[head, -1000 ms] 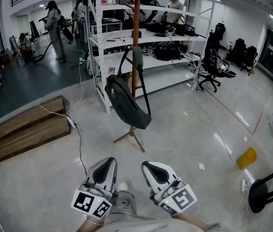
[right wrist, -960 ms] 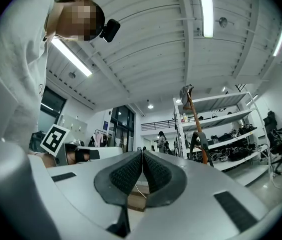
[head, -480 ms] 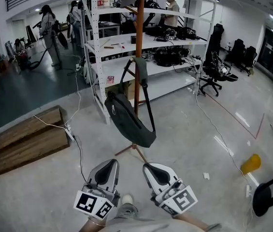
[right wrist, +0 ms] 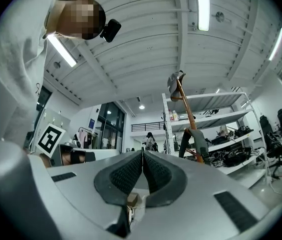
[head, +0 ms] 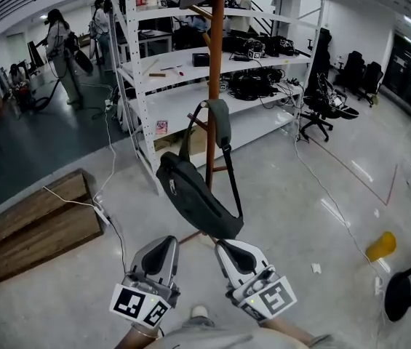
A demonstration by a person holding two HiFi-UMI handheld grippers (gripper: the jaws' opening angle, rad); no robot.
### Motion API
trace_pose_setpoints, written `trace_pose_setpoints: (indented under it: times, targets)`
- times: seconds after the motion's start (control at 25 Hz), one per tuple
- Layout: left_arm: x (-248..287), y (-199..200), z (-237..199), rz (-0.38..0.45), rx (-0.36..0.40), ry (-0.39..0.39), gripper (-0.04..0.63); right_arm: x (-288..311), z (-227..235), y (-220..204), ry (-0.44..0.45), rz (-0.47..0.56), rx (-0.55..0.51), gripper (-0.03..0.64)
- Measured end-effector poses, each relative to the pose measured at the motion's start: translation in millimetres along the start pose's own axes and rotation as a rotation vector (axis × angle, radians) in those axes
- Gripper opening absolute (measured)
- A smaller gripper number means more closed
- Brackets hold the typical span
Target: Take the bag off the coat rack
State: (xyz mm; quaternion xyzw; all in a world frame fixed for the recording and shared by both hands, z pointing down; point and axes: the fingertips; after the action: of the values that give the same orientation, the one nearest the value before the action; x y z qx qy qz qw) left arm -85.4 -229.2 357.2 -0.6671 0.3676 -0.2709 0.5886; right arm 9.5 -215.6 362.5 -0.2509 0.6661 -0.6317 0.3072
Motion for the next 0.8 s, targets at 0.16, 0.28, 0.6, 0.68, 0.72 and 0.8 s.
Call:
trace_pose_setpoints:
  times: [0.16, 0.28, 0.6, 0.68, 0.72, 0.8]
  targets:
    - [20.8, -0.2, -15.3, -0.01, -0.001, -0.031, 0.018, 20.1, 16.3, -10.0, -0.041, -0.026, 0.009, 0.02]
    - [33.4, -1.7, -26.1, -0.015, -0.007, -0.041, 0.018, 32.8, 24.1, -14.8, -0.064, -0.04, 0.03, 0.02]
    - [54.3, -0.2, -37.4, -0.004, -0.019, -0.038, 0.018, 51.3, 41.3, -14.0, -0.062, -0.048, 0.03, 0.02]
    - [57.6, -2.4, -41.8, -0.003, -0.025, -0.028, 0.018, 55.8, 43.5, -15.5, -0.043, -0.047, 0.03, 0.02]
    - [59.0, -2.9, -42.9, -0.003, -0.029, -0.024, 0.018, 57.7, 44.3, -15.1, -0.034, -0.049, 0.029, 0.02]
    - [61.4, -1.3, -43.7, 0.001, -0.03, -0.016, 0.018, 61.2, 50.1, -13.9, -0.039, -0.061, 0.015, 0.02]
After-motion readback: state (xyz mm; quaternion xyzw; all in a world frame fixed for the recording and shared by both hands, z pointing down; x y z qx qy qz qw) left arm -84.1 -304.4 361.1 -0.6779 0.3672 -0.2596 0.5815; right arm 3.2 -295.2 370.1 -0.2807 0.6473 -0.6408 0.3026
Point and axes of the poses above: the fingertips, and each gripper's own axes: x forward along the fingers, z to its right, y out of its top, and after that the axes turned 7 degrees about -z, right-handed
